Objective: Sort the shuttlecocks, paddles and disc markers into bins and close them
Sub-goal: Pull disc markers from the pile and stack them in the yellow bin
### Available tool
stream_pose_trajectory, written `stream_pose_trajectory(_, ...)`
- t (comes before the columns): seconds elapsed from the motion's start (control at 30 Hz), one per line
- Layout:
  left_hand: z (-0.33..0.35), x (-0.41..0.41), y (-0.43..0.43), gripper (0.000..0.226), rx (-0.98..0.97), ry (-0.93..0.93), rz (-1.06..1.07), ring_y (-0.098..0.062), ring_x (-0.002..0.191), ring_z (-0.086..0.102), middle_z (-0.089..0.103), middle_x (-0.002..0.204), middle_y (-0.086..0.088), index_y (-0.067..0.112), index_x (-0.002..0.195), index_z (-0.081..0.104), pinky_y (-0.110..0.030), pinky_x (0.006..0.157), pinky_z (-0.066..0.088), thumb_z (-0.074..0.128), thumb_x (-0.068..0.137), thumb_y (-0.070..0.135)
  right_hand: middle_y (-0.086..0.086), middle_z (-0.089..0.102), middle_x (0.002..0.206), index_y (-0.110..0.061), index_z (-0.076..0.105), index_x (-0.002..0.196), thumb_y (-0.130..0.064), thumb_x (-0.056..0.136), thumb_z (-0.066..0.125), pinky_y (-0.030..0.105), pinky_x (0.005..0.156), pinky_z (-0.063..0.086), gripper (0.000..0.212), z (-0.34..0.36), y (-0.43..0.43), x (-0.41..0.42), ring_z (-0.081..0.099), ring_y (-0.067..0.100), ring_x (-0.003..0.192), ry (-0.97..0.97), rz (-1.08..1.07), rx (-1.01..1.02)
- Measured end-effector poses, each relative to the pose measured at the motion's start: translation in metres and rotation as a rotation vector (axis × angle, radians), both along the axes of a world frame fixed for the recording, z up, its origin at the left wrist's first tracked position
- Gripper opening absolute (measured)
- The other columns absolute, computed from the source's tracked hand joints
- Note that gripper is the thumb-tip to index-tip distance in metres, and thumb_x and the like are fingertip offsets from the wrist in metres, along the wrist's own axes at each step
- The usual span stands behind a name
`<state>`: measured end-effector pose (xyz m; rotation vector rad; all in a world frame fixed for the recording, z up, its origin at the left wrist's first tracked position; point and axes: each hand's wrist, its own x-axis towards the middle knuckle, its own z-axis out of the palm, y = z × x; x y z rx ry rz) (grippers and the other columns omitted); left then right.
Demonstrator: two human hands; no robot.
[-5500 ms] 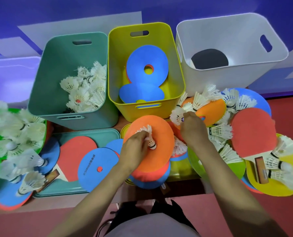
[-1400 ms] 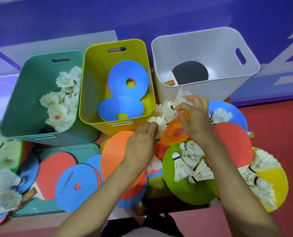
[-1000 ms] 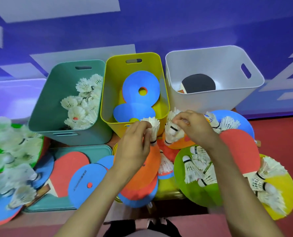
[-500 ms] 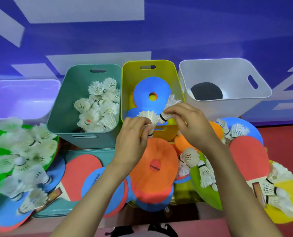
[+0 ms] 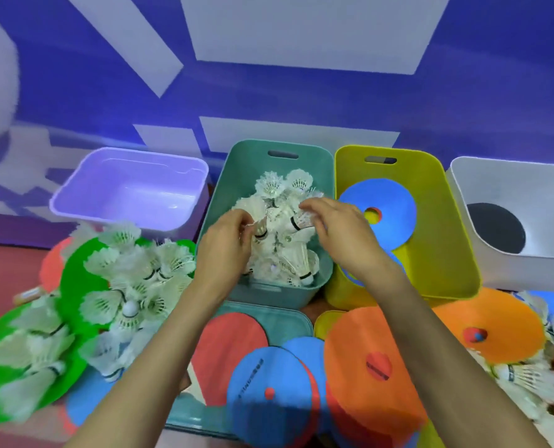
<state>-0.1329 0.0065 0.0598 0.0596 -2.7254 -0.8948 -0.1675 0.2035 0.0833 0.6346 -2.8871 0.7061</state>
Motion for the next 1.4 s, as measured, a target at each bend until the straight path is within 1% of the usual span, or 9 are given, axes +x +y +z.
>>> stream_pose_trajectory(0.23, -0.016, -0.081, -0.016, 0.012, -0.163, -0.116, -0.087, -0.036, 0.088, 0.058, 0.063, 0.098, -0.014, 0.008, 0.096, 0.056, -0.042, 0.072, 0.047, 0.047, 0.091, 0.014, 0.006, 0.057, 0.118, -0.017, 0.055, 0.119, 0.005, 0.082, 0.047, 0.035, 0.084, 0.035, 0.044, -0.017, -0.033, -0.07, 0.05, 0.028, 0.11, -0.026, -0.129, 0.447)
stream_pose_trajectory(0.33, -0.027, -0.112, -0.017, 0.022, -0.304, -0.339, -0.124, -0.039, 0.099, 0.058, 0.059, 0.114, -0.018, 0.005, 0.112, 0.051, -0.042, 0.079, 0.046, 0.044, 0.091, 0.007, 0.007, 0.047, 0.132, -0.018, 0.051, 0.127, -0.006, 0.087, 0.049, 0.038, 0.094, 0.033, 0.042, -0.027, -0.037, -0.083, 0.038, 0.028, 0.123, -0.092, -0.123, 0.577)
stream_pose_trajectory(0.4, -0.034, -0.122, -0.017, 0.041, -0.329, -0.506, -0.163, -0.04, 0.115, 0.052, 0.042, 0.137, -0.021, 0.005, 0.131, 0.038, -0.043, 0.091, 0.043, 0.044, 0.091, 0.005, 0.007, 0.032, 0.146, -0.021, 0.044, 0.135, -0.014, 0.091, 0.049, 0.043, 0.104, 0.026, 0.045, -0.035, -0.037, -0.085, 0.025, 0.027, 0.134, -0.153, -0.089, 0.616)
stream_pose_trajectory(0.47, -0.038, -0.124, -0.015, 0.054, -0.279, -0.554, -0.199, -0.039, 0.125, 0.044, 0.025, 0.15, -0.018, 0.007, 0.142, 0.026, -0.042, 0.101, 0.039, 0.047, 0.092, 0.009, 0.006, 0.028, 0.15, -0.022, 0.042, 0.137, -0.018, 0.092, 0.049, 0.044, 0.109, 0.021, 0.045, -0.037, -0.034, -0.082, 0.02, 0.026, 0.137, -0.175, -0.074, 0.59)
stream_pose_trajectory(0.63, -0.025, -0.099, -0.003, 0.041, -0.243, -0.416, -0.232, -0.031, 0.116, 0.052, 0.051, 0.133, -0.01, 0.014, 0.131, 0.047, -0.039, 0.092, 0.044, 0.051, 0.091, 0.022, 0.003, 0.035, 0.145, -0.019, 0.045, 0.135, -0.027, 0.096, 0.047, 0.033, 0.109, 0.019, 0.04, -0.029, -0.024, -0.063, 0.024, 0.022, 0.136, -0.156, -0.044, 0.398)
stream_pose_trajectory(0.97, 0.009, 0.016, 0.1, 0.029, 0.069, 0.085, -0.359, -0.021, 0.1, 0.058, 0.061, 0.108, -0.001, 0.015, 0.109, 0.061, -0.037, 0.082, 0.049, 0.045, 0.087, 0.025, 0.007, 0.062, 0.117, -0.01, 0.061, 0.117, -0.022, 0.088, 0.052, 0.036, 0.098, 0.038, 0.032, 0.002, 0.073, 0.029, 0.051, 0.023, 0.111, 0.076, -0.137, -0.087)
stream_pose_trajectory(1.1, 0.003, 0.062, 0.165, 0.019, 0.081, 0.19, -0.468, -0.018, 0.093, 0.059, 0.062, 0.1, -0.001, 0.013, 0.102, 0.062, -0.029, 0.079, 0.047, 0.052, 0.089, 0.021, 0.006, 0.064, 0.112, -0.009, 0.061, 0.115, -0.018, 0.088, 0.054, 0.025, 0.091, 0.037, 0.03, 0.002, 0.143, 0.077, 0.054, 0.019, 0.104, 0.111, -0.192, -0.123)
stream_pose_trajectory(1.27, -0.03, 0.103, 0.231, 0.018, 0.045, 0.066, -0.555, -0.016, 0.094, 0.057, 0.06, 0.098, 0.001, 0.017, 0.1, 0.063, -0.026, 0.079, 0.045, 0.053, 0.089, 0.027, 0.003, 0.064, 0.11, -0.014, 0.061, 0.115, -0.023, 0.088, 0.051, 0.021, 0.082, 0.037, 0.03, -0.018, 0.225, 0.122, 0.057, 0.022, 0.102, -0.016, -0.288, -0.111)
stream_pose_trajectory(1.4, -0.054, 0.123, 0.271, 0.026, 0.018, -0.199, -0.518, -0.017, 0.105, 0.055, 0.057, 0.11, 0.003, 0.02, 0.108, 0.061, -0.027, 0.085, 0.045, 0.052, 0.088, 0.034, 0.007, 0.059, 0.117, -0.013, 0.059, 0.118, -0.02, 0.092, 0.057, 0.031, 0.087, 0.039, 0.027, -0.043, 0.273, 0.141, 0.052, 0.026, 0.11, -0.168, -0.295, -0.01)
